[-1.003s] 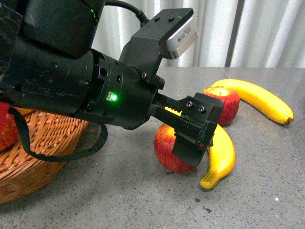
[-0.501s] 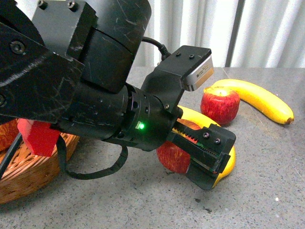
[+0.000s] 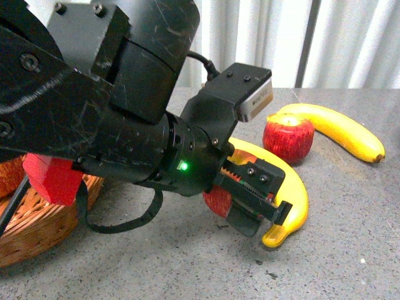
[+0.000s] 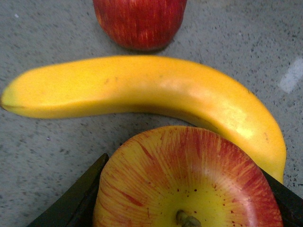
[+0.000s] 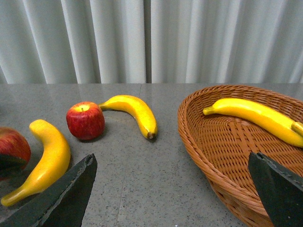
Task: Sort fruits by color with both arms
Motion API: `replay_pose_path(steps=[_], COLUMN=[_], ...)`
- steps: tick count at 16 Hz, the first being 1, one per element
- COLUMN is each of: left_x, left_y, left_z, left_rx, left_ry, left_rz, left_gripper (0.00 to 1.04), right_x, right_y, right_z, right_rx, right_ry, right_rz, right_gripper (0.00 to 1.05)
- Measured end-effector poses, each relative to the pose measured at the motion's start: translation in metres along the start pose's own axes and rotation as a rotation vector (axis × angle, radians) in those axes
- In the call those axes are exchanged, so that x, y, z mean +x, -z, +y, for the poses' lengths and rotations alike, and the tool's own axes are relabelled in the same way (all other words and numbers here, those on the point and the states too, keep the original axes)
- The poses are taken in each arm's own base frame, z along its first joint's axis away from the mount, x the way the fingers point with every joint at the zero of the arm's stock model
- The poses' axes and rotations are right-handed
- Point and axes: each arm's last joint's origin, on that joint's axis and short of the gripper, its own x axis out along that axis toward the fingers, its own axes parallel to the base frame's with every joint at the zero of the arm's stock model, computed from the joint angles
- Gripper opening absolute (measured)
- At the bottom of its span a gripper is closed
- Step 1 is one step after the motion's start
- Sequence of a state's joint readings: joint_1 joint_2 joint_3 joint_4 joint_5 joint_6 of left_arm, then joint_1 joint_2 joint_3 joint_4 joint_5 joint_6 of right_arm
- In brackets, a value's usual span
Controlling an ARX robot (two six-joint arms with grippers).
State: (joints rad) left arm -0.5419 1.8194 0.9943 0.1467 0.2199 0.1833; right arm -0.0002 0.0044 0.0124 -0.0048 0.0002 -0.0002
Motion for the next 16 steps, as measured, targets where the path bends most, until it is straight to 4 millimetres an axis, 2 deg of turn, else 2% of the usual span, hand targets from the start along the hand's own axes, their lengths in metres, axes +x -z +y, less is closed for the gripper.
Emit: replay_pose_path(steps=[2, 4, 6, 9, 10, 11, 14, 16], left_x=[-0.021, -0.055, -0.081, -0.085, -0.084, -0.085, -0.089, -0.097], left_y=[-0.014, -0.030, -0.026, 0.009, 0.014, 0.016, 0.012, -0.001], left_z=[0.007, 0.025, 0.052, 0.092, 0.101, 0.105, 0.107, 0.106], left_rx=[0.004, -0.033, -0.130, -0.321, -0.366, -0.397, -0.426, -0.412], left_ry=[-0.062, -0.193, -0.359, -0.577, -0.611, -0.623, -0.630, -0.609], left_rz=[-0.074, -0.192, -0.233, -0.156, -0.167, -0.176, -0.220, -0.284], left_gripper=[0.70, 0.70, 0.70, 0.70, 0.70, 0.70, 0.99, 0.98], right_x=[0.000, 0.000, 0.000, 0.000, 0.000, 0.000, 0.000, 0.000], right_y=[0.000, 0.000, 0.000, 0.000, 0.000, 0.000, 0.000, 0.000], right_z=[0.000, 0.000, 0.000, 0.000, 0.000, 0.000, 0.000, 0.000], right_rx=[0.000, 0.000, 0.000, 0.000, 0.000, 0.000, 0.000, 0.000], right_ry=[0.000, 0.000, 0.000, 0.000, 0.000, 0.000, 0.000, 0.000], right_rz=[0.000, 0.000, 0.000, 0.000, 0.000, 0.000, 0.000, 0.000], right_gripper=[0.98, 0.98, 0.98, 0.98, 0.98, 0.98, 0.98, 0.98])
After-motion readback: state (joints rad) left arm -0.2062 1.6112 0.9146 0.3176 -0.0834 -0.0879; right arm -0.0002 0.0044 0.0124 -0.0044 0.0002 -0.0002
